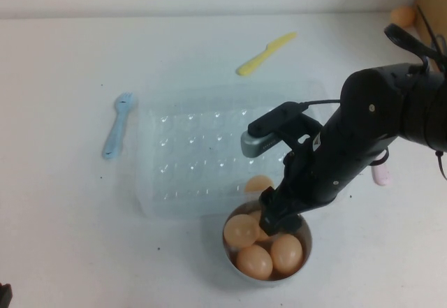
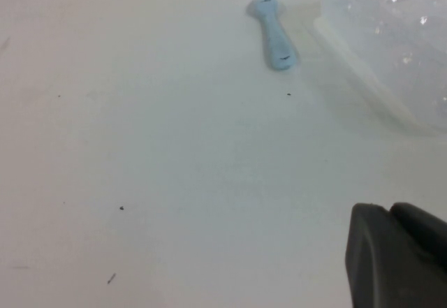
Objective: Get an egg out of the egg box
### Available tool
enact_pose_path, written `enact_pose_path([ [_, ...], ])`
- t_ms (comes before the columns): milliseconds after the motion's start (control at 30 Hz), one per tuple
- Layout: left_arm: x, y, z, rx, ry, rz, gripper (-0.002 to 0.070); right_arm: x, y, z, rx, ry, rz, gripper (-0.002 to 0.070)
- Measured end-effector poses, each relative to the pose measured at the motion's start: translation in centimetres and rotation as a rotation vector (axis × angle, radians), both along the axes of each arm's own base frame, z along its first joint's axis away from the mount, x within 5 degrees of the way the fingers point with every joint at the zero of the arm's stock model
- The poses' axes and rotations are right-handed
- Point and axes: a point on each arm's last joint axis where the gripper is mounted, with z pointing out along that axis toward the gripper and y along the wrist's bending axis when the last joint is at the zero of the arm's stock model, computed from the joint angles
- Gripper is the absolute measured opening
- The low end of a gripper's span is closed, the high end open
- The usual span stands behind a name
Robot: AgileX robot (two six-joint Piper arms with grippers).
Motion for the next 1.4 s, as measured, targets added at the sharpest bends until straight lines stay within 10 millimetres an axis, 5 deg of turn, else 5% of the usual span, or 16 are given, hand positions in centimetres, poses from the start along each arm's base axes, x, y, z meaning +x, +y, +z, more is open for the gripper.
enact_pose_path([
  [100, 0.0, 0.0, 0.0, 0.0, 0.0, 0.0, -0.0003, 0.1, 0.1, 0.1, 0.004, -0.004, -0.001, 0.0582],
  [200, 0.0, 0.0, 0.0, 0.0, 0.0, 0.0, -0.0003, 0.0, 0.1, 0.5, 0.003, 0.019, -0.016, 0.0516],
  [400, 0.0, 0.0, 0.0, 0.0, 0.0, 0.0, -0.0003, -0.4, 0.1, 2.0, 0.042, 0.024, -0.038, 0.0091],
  [533, 0.0, 0.0, 0.0, 0.0, 0.0, -0.002, -0.0003, -2.2, -0.8, 5.3, 0.182, -0.084, -0.056, 0.0005],
  [800, 0.0, 0.0, 0.0, 0.0, 0.0, -0.002, -0.0003, -8.3, -6.1, 9.4, 0.476, -0.45, -0.169, -0.0015],
  [1067, 0.0, 0.0, 0.0, 0.0, 0.0, -0.002, -0.0003, -13.8, -10.5, 9.5, 0.567, -0.643, -0.163, -0.0016],
  [1400, 0.0, 0.0, 0.0, 0.0, 0.0, -0.002, -0.0003, -14.8, -12.4, 6.6, 0.605, -0.772, -0.259, -0.0017],
])
